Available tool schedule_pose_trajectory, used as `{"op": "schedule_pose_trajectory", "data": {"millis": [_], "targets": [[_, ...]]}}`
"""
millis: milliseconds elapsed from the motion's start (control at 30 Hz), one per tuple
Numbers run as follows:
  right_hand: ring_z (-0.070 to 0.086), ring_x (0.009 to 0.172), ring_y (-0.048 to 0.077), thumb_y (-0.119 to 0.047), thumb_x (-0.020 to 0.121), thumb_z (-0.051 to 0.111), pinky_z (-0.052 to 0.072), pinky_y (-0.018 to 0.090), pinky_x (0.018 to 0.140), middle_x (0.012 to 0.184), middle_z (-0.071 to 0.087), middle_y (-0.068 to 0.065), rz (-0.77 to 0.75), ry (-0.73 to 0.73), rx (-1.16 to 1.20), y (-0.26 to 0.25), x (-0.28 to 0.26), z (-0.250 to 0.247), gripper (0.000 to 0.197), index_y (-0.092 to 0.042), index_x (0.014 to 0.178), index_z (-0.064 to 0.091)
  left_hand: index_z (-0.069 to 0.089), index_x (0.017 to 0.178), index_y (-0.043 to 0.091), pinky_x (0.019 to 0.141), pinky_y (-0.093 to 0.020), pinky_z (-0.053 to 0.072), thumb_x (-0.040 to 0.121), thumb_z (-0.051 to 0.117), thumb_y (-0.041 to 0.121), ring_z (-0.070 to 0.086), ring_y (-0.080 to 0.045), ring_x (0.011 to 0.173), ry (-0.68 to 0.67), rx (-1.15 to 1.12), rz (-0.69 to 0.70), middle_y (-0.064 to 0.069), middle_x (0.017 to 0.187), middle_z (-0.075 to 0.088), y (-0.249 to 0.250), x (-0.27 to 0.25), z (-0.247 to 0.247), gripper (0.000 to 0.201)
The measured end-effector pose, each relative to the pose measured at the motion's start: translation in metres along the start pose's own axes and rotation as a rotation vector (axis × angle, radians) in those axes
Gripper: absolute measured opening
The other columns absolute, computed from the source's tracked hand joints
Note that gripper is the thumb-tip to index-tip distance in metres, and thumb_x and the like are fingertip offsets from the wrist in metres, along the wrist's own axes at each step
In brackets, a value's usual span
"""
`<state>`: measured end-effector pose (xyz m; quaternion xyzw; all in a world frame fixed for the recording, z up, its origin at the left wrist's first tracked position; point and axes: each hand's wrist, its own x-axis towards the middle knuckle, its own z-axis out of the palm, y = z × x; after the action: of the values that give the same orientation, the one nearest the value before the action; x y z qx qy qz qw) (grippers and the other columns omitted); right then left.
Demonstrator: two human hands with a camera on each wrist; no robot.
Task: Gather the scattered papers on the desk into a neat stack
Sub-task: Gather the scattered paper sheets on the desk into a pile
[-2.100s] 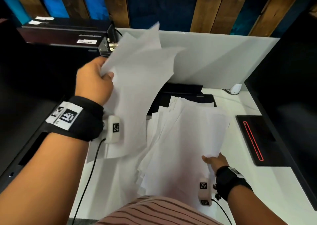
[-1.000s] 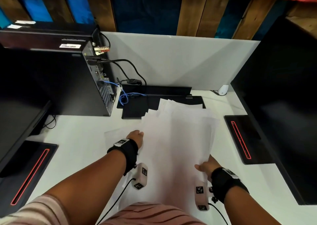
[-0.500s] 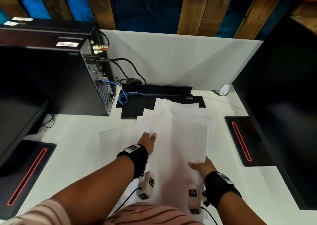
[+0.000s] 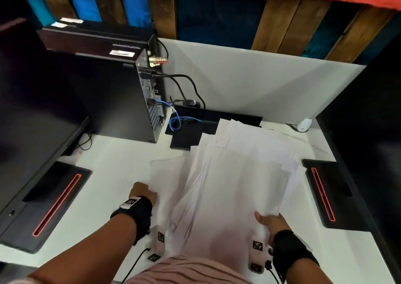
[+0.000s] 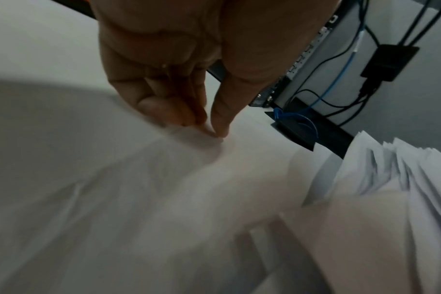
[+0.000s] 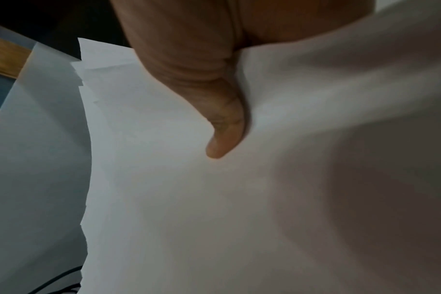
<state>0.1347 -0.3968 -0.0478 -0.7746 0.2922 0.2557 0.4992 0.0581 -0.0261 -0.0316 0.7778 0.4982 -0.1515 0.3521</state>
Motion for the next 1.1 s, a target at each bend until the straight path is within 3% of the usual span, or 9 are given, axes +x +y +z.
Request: {"op": "schedule_pose_trajectory", "data": {"millis": [100, 167, 300, 400, 567, 700, 833, 1000, 1100], "targets": [[0.06, 0.108, 0.038, -0.011, 0.077, 0.076, 0.045, 0.038, 0.088, 0.116, 0.06, 0.026, -0.019, -0.016, -0.047, -0.004, -0.004, -0.003, 0.03, 0.006, 0.091, 0.055, 0.068, 0.108, 0.014, 0.1, -0.033, 0.045, 0.086, 0.059, 0.021, 0.057, -0.03, 0.115, -0.013, 0.098, 0.064, -0.01, 0.125, 0.06, 0.004, -0.008, 0.005, 0.024], [0.058, 0.113, 0.037, -0.007, 0.078, 0.075, 0.043, 0.034, 0.087, 0.121, 0.06, 0.025, -0.031, -0.026, -0.036, -0.006, -0.008, -0.004, 0.045, 0.012, 0.112, 0.054, 0.067, 0.099, 0.024, 0.1, -0.034, 0.045, 0.082, 0.06, 0.017, 0.054, -0.03, 0.115, 0.005, 0.063, 0.135, -0.008, 0.125, 0.055, 0.005, -0.01, 0.009, 0.019], [0.058, 0.1, 0.028, 0.004, 0.079, 0.071, 0.04, 0.029, 0.085, 0.11, 0.061, 0.018, -0.063, -0.086, -0.026, -0.017, -0.023, 0.003, 0.045, 0.012, 0.119, 0.053, 0.06, 0.119, 0.02, 0.092, -0.024, 0.043, 0.083, 0.057, 0.009, 0.054, -0.027, 0.113, -0.046, 0.035, 0.371, -0.009, 0.126, 0.05, 0.02, -0.018, 0.018, 0.038], [0.054, 0.096, 0.025, 0.004, 0.078, 0.072, 0.042, 0.032, 0.089, 0.107, 0.061, 0.015, -0.084, -0.105, -0.051, -0.025, -0.026, 0.01, 0.047, 0.012, 0.12, 0.053, 0.055, 0.113, 0.02, 0.083, -0.021, 0.039, 0.088, 0.04, 0.001, 0.054, -0.02, 0.101, -0.141, -0.058, 0.447, -0.003, 0.112, 0.056, 0.033, -0.024, 0.019, 0.035], [0.059, 0.105, 0.033, -0.001, 0.08, 0.071, 0.04, 0.026, 0.084, 0.119, 0.061, 0.021, -0.14, -0.03, -0.183, -0.043, -0.033, 0.017, 0.048, 0.008, 0.124, 0.053, 0.051, 0.128, 0.017, 0.105, -0.034, 0.039, 0.092, 0.052, 0.024, 0.049, -0.03, 0.121, -0.012, -0.117, 0.279, -0.009, 0.133, 0.051, 0.027, -0.025, 0.016, 0.037], [0.054, 0.105, 0.031, -0.014, 0.074, 0.071, 0.047, 0.038, 0.093, 0.1, 0.061, 0.012, -0.182, 0.135, -0.31, -0.045, -0.04, 0.025, 0.043, -0.006, 0.116, 0.061, 0.038, 0.139, 0.016, 0.107, -0.037, 0.035, 0.088, 0.056, 0.046, 0.043, -0.031, 0.127, -0.074, 0.001, 0.24, -0.01, 0.14, 0.042, 0.023, -0.031, 0.023, 0.061], [0.037, 0.128, 0.029, -0.026, 0.073, 0.072, 0.035, 0.043, 0.106, 0.138, 0.044, 0.004, -0.181, 0.179, -0.437, -0.043, -0.048, 0.026, 0.063, -0.02, 0.131, 0.05, 0.025, 0.146, 0.013, 0.105, -0.04, 0.041, 0.078, 0.07, 0.044, 0.043, -0.032, 0.129, -0.116, -0.075, 0.169, -0.012, 0.144, 0.032, 0.028, -0.034, 0.033, 0.088], [0.062, 0.094, 0.026, -0.021, 0.067, 0.082, 0.048, 0.029, 0.08, 0.113, 0.064, 0.016, -0.248, -0.044, -0.163, -0.041, -0.045, 0.03, 0.063, -0.003, 0.121, 0.055, 0.032, 0.141, 0.007, 0.095, -0.031, 0.045, 0.08, 0.07, 0.038, 0.046, -0.033, 0.125, -0.117, -0.1, 0.077, -0.016, 0.14, 0.04, 0.028, -0.026, 0.027, 0.079], [0.059, 0.09, 0.024, -0.01, 0.075, 0.077, 0.046, 0.028, 0.078, 0.116, 0.06, 0.015, -0.365, -0.084, -0.145, -0.042, -0.057, 0.042, 0.047, -0.011, 0.112, 0.049, 0.034, 0.142, 0.007, 0.09, -0.029, 0.046, 0.082, 0.065, 0.045, 0.045, -0.032, 0.127, -0.146, 0.017, 0.09, -0.016, 0.143, 0.039, 0.027, -0.024, 0.021, 0.077]]}}
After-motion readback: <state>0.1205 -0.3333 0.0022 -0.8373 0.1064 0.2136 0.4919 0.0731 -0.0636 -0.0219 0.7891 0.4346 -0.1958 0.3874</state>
